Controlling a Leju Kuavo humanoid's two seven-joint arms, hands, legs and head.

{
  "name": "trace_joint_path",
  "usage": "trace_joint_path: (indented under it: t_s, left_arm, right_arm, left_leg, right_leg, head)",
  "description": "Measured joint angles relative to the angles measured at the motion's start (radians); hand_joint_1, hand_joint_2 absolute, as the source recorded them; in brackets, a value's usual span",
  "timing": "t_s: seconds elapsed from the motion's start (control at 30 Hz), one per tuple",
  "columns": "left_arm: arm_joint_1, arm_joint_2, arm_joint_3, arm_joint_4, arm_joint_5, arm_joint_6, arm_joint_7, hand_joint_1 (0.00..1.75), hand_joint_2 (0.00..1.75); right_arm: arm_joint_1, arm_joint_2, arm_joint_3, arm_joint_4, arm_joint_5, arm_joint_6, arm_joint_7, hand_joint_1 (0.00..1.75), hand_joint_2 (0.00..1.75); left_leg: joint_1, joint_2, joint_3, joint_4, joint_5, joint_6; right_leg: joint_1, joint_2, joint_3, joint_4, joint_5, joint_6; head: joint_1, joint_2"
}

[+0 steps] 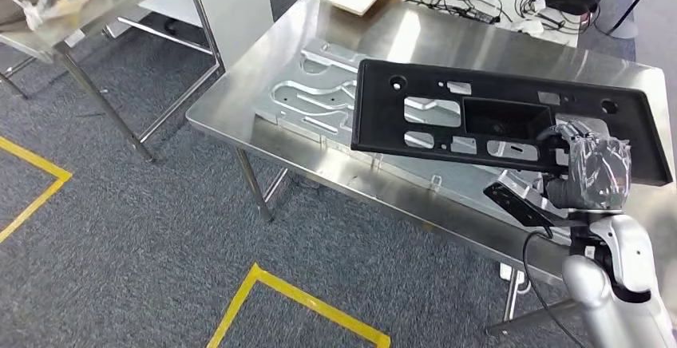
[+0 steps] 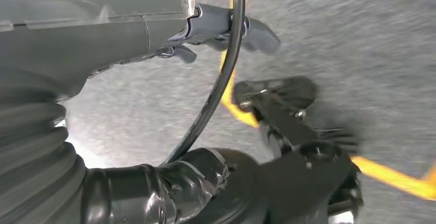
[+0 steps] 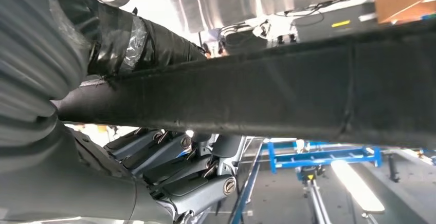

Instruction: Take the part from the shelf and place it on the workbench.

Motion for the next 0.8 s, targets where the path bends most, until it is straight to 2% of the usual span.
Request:
trace_joint_path:
  t_s: [0.07, 0.1, 0.13, 0.17, 0.23, 0.27, 0.3, 0.33, 0.4, 0.43, 0.47, 0.5, 0.57, 0.6, 0.63, 0.67, 0.7, 0.77, 0.8]
  left_arm:
    - [-0.001, 0.0, 0.0, 0.0, 0.0, 0.0, 0.0, 0.0, 1.75]
    - [0.0, 0.0, 0.0, 0.0, 0.0, 0.0, 0.0, 0.0, 1.75]
    - [0.002, 0.0, 0.0, 0.0, 0.0, 0.001, 0.0, 0.0, 1.75]
    - [0.005, 0.001, 0.0, 0.0, 0.0, 0.001, 0.0, 0.0, 1.75]
    - [0.011, 0.002, 0.0, 0.0, 0.0, 0.002, 0.0, 0.0, 1.75]
    - [0.011, 0.003, 0.0, 0.0, 0.0, 0.002, 0.0, 0.0, 1.75]
    - [0.01, 0.002, 0.0, 0.0, 0.0, 0.003, 0.0, 0.0, 1.75]
    - [0.008, 0.002, 0.0, 0.0, 0.0, 0.003, 0.0, 0.0, 1.75]
    - [0.004, 0.002, 0.0, -0.001, 0.0, 0.004, -0.001, 0.0, 1.75]
    - [0.004, 0.002, 0.0, -0.001, 0.0, 0.004, -0.001, 0.0, 1.75]
    - [0.004, 0.002, 0.0, -0.001, 0.0, 0.004, -0.001, 0.0, 1.75]
    - [0.005, 0.002, 0.0, -0.001, 0.0, 0.004, -0.001, 0.0, 1.75]
    - [0.004, 0.002, 0.0, -0.001, 0.0, 0.004, -0.001, 0.0, 1.75]
    - [0.005, 0.003, 0.0, -0.001, 0.0, 0.004, -0.001, 0.0, 1.75]
    - [0.005, 0.003, 0.0, -0.001, 0.0, 0.004, 0.0, 0.0, 1.75]
    - [0.006, 0.003, 0.0, -0.001, 0.0, 0.004, 0.001, 0.0, 1.75]
    - [0.006, 0.003, 0.0, -0.001, 0.0, 0.004, 0.003, 0.0, 1.75]
    - [0.006, -0.003, 0.0, -0.001, 0.003, 0.003, 0.01, 0.0, 1.75]
    - [0.004, -0.005, 0.0, -0.001, 0.007, 0.002, 0.013, 0.0, 1.75]
  right_arm:
    - [0.006, 0.004, 0.0, 0.005, 0.001, 0.001, -0.001, 1.75, 1.75]
    - [0.008, 0.006, 0.0, 0.008, 0.001, 0.001, -0.001, 1.75, 1.75]
    - [0.01, 0.007, 0.0, 0.011, 0.001, 0.002, -0.001, 1.75, 1.75]
    - [0.012, 0.008, 0.0, 0.014, 0.001, 0.003, -0.001, 1.75, 1.75]
    - [0.013, 0.008, 0.0, 0.023, 0.001, 0.007, -0.001, 1.75, 1.75]
    - [0.012, 0.008, -0.001, 0.027, 0.001, 0.01, -0.001, 1.75, 1.75]
    - [0.012, 0.008, -0.002, 0.031, 0.001, 0.013, -0.001, 1.75, 1.75]
    - [0.011, 0.008, -0.004, 0.035, 0.001, 0.015, -0.002, 1.75, 1.75]
    - [0.01, 0.007, -0.01, 0.041, 0.0, 0.018, -0.003, 1.75, 1.75]
    - [0.009, 0.006, -0.014, 0.044, 0.0, 0.018, -0.004, 1.75, 1.75]
    - [0.009, 0.006, -0.016, 0.047, -0.001, 0.019, -0.004, 1.75, 1.75]
    - [0.01, 0.006, -0.017, 0.051, -0.001, 0.019, -0.004, 1.75, 1.75]
    - [0.012, 0.006, -0.017, 0.059, -0.001, 0.021, -0.004, 1.75, 1.75]
    - [0.014, 0.006, -0.018, 0.063, -0.001, 0.022, -0.004, 1.75, 1.75]
    - [0.017, 0.006, -0.018, 0.068, -0.001, 0.023, -0.004, 1.75, 1.75]
    - [0.018, 0.006, -0.018, 0.074, -0.001, 0.025, -0.004, 1.75, 1.75]
    - [0.019, 0.006, -0.018, 0.081, -0.001, 0.026, -0.005, 1.75, 1.75]
    - [0.022, 0.006, -0.021, 0.098, -0.002, 0.028, -0.005, 1.75, 1.75]
    - [0.024, 0.006, -0.024, 0.107, -0.002, 0.029, -0.006, 1.75, 1.75]
  left_leg:
    - [0.001, 0.002, -0.087, 0.086, -0.063, -0.006]
    - [0.002, 0.004, -0.116, 0.094, -0.095, -0.01]
    - [0.004, 0.005, -0.132, 0.075, -0.107, -0.013]
    - [0.006, 0.007, -0.136, 0.031, -0.089, -0.016]
    - [0.013, 0.013, -0.127, -0.086, 0.028, -0.02]
    - [0.014, 0.018, -0.122, -0.127, 0.082, -0.018]
    - [0.015, 0.022, -0.119, -0.147, 0.117, -0.014]
    - [0.015, 0.024, -0.117, -0.151, 0.127, -0.008]
    - [0.015, 0.019, -0.106, -0.147, 0.124, 0.01]
    - [0.014, 0.017, -0.099, -0.147, 0.122, 0.018]
    - [0.013, 0.016, -0.092, -0.147, 0.118, 0.025]
    - [0.011, 0.015, -0.085, -0.148, 0.11, 0.03]
    - [0.005, 0.012, -0.069, -0.148, 0.093, 0.036]
    - [0.001, 0.01, -0.058, -0.148, 0.083, 0.039]
    - [-0.004, 0.009, -0.044, -0.148, 0.073, 0.041]
    - [-0.01, 0.007, -0.029, -0.149, 0.063, 0.043]
    - [-0.015, 0.007, -0.013, -0.15, 0.053, 0.045]
    - [-0.022, 0.003, 0.012, -0.152, 0.036, 0.044]
    - [-0.022, 0.0, 0.019, -0.155, 0.03, 0.041]
  right_leg:
    - [-0.005, -0.001, 0.034, -0.009, -0.022, 0.0]
    - [-0.007, 0.0, 0.052, -0.01, -0.035, 0.002]
    - [-0.011, 0.002, 0.071, -0.01, -0.05, 0.006]
    - [-0.014, 0.003, 0.091, -0.009, -0.067, 0.011]
    - [-0.018, 0.006, 0.123, -0.001, -0.101, 0.025]
    - [-0.016, 0.007, 0.133, 0.003, -0.12, 0.034]
    - [-0.014, 0.006, 0.14, 0.005, -0.137, 0.041]
    - [-0.011, 0.007, 0.149, 0.009, -0.146, 0.047]
    - [-0.014, 0.005, 0.153, 0.026, -0.146, 0.057]
    - [-0.017, 0.004, 0.14, 0.059, -0.141, 0.061]
    - [-0.019, 0.002, 0.111, 0.108, -0.145, 0.065]
    - [-0.02, 0.001, 0.069, 0.174, -0.161, 0.069]
    - [-0.019, 0.001, -0.024, 0.287, -0.226, 0.071]
    - [-0.018, 0.001, -0.059, 0.31, -0.255, 0.069]
    - [-0.015, 0.001, -0.078, 0.303, -0.264, 0.062]
    - [-0.01, 0.001, -0.085, 0.268, -0.245, 0.051]
    - [-0.002, 0.001, -0.082, 0.213, -0.196, 0.034]
    - [0.017, 0.014, -0.074, 0.115, -0.064, -0.005]
    - [0.026, 0.019, -0.069, 0.086, -0.017, -0.018]
  head:
    - [-0.001, 0.0]
    - [-0.001, 0.0]
    - [-0.001, 0.0]
    - [-0.001, 0.0]
    - [-0.001, 0.0]
    - [-0.001, 0.0]
    - [0.0, 0.0]
    - [0.0, 0.0]
    - [0.0, 0.0]
    - [0.001, 0.0]
    - [0.001, 0.0]
    - [0.001, 0.0]
    - [0.001, 0.0]
    - [0.001, 0.0]
    - [0.001, 0.0]
    - [0.001, 0.0]
    - [0.001, 0.0]
    - [-0.002, 0.0]
    - [-0.003, 0.0]
